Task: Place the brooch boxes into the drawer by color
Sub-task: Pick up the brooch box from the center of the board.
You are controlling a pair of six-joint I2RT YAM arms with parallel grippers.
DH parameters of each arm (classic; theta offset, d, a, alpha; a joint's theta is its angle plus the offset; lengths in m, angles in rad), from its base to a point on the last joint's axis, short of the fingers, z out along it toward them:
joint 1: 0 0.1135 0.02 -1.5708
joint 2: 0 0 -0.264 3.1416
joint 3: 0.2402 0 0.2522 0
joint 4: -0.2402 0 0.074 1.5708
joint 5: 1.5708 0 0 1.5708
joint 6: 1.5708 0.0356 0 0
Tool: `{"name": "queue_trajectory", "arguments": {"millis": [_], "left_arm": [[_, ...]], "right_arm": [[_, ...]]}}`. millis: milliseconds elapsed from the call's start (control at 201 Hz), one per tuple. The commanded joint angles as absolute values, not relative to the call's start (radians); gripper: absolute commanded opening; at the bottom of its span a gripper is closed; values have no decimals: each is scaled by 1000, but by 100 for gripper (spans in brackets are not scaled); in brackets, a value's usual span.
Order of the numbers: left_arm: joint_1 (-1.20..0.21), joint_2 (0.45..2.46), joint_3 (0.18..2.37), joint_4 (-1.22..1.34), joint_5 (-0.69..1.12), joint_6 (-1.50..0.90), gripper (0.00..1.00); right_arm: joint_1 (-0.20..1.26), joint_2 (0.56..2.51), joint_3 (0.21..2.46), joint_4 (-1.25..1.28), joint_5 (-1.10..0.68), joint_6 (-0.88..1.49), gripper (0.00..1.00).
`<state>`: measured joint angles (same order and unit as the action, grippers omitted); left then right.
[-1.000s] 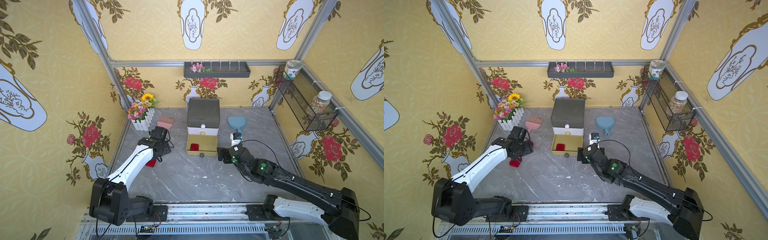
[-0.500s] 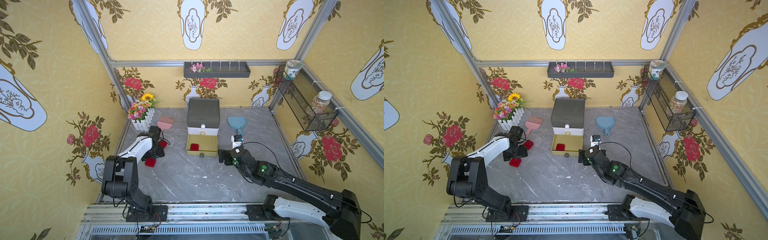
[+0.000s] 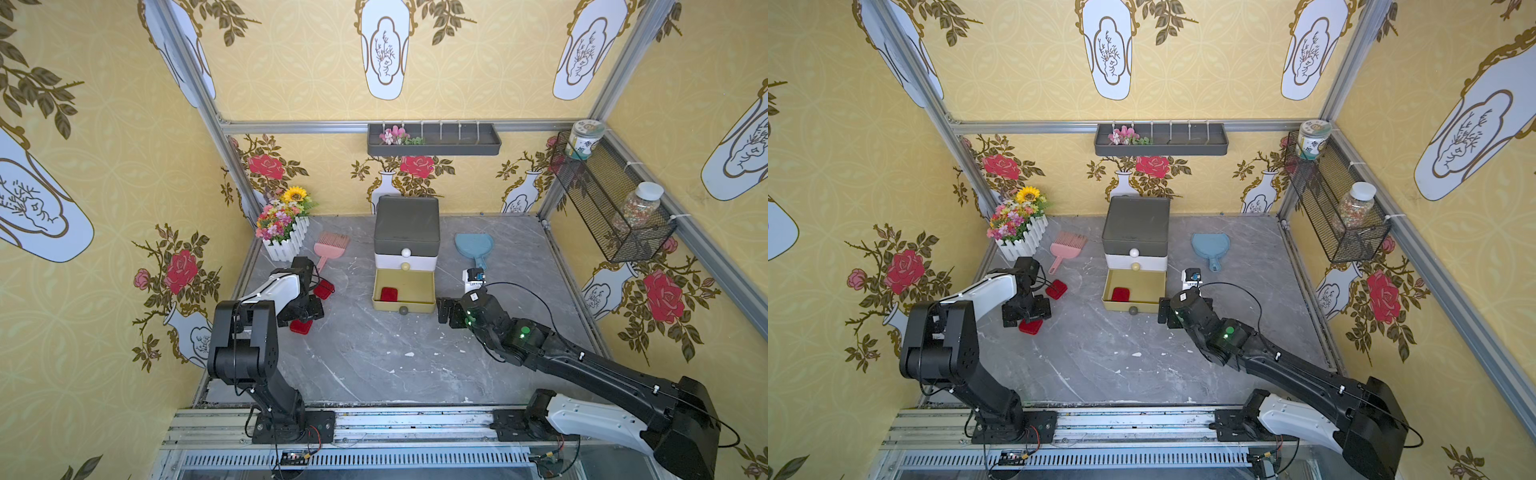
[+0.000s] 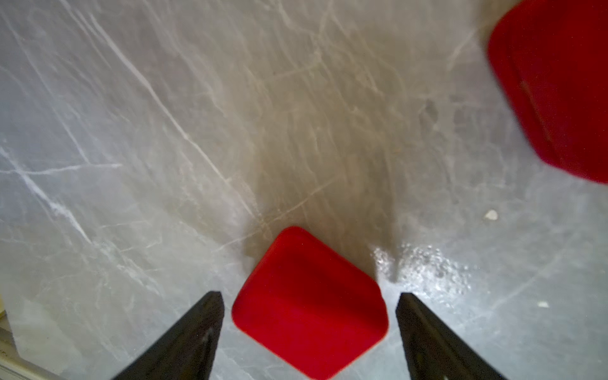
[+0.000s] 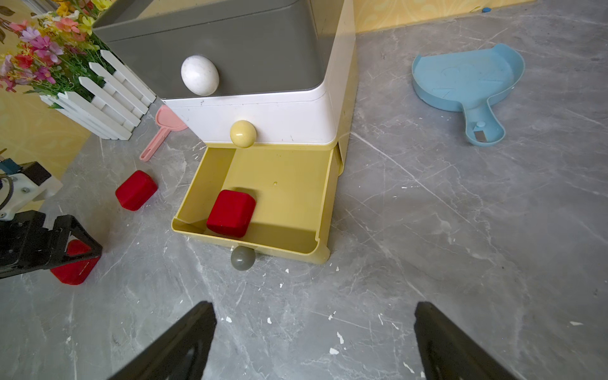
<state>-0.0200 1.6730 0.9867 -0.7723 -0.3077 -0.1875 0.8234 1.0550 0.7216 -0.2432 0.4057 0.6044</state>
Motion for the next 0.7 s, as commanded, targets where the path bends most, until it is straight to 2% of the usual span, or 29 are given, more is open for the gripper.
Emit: {"name": "queue_trajectory", "arguments": {"millis": [0, 189, 538, 697], "left_arm": [[-16, 1699, 991, -761, -297, -176, 88], [-15, 1747, 1002, -770, -297, -189, 87], [-14, 1681, 1002, -772, -212, -212, 69], [-20, 1640, 1006, -774, -156, -227, 69]], "right_arm": [[821, 1060, 728, -204, 397, 601, 98], [816, 1060, 727, -209, 397, 606, 97], [817, 1058, 748, -222, 401, 603, 98], [817, 1060, 756, -225, 402, 603, 97]]}}
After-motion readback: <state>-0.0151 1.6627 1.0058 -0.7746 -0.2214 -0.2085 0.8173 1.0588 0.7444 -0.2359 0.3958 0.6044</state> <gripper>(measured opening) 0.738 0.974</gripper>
